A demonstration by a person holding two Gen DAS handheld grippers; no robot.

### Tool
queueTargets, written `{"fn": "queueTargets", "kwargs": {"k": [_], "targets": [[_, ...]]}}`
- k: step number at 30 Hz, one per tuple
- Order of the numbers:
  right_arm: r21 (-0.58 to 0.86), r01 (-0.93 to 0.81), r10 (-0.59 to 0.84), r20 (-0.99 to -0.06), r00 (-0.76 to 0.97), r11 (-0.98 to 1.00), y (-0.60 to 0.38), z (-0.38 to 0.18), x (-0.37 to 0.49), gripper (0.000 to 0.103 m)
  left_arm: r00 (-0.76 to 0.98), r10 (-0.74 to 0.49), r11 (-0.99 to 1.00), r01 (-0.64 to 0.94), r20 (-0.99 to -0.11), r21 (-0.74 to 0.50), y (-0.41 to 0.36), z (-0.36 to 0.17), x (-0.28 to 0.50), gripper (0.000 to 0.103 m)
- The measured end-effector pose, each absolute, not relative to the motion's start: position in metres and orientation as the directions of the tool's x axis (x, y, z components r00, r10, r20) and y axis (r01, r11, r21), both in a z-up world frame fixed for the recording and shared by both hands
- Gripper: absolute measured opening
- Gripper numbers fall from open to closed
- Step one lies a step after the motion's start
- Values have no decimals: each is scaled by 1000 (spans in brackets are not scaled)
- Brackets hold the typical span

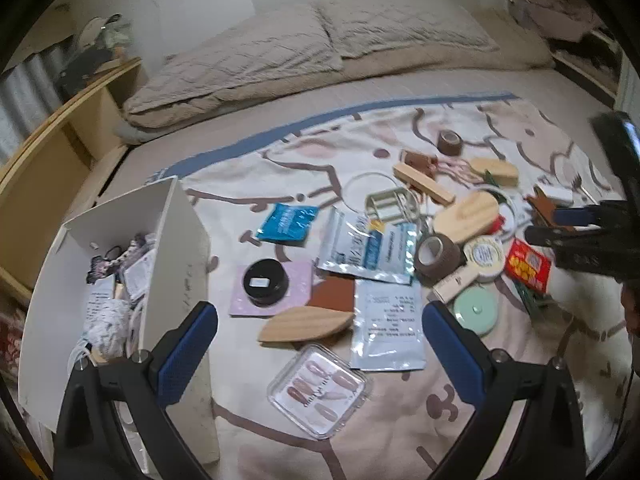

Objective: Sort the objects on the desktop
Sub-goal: 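Lower the right gripper onto the red QR-code packet and close it, then lift the red packet with the right gripper and release it on the blanket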

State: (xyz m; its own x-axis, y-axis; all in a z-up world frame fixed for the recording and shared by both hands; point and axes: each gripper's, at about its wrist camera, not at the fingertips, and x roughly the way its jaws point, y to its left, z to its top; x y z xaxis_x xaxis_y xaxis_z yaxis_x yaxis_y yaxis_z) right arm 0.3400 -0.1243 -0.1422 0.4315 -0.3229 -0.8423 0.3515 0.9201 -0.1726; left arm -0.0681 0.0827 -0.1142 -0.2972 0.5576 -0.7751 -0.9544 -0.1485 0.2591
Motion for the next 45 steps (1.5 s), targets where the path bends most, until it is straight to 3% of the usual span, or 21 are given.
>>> {"fn": "queueTargets", "kwargs": {"k": [2,11,16,26,37,42,45], "targets": [[-137,382,-295,-870,396,914,-133,-152,344,45,-292,552,-124,-955,-781,270,84,-119,-65,102],[-74,421,-237,-906,351,904,-153,-179,357,45,-221,505,-12,-968,-834,249,91,-144,-54,99],[-188,317,-296,-894,337,930,-136,-186,351,45,-176,484,19,-977,-857,212,101,-152,-43,99],[-187,187,-243,-904,352,964,-122,-190,311,45,-123,476,67,-982,-871,175,117,-158,-10,99],[-62,54,-76,-936,343,997,-99,-195,286,47,-178,450,99,-964,-875,247,116,-170,2,99],[-45,-69,-21,-949,315,997,-76,-197,273,47,-158,401,75,-976,-902,204,117,-180,-4,99],[41,-39,50,-956,289,998,-89,-187,272,47,-139,379,55,-984,-915,172,116,-184,-5,99]]}}
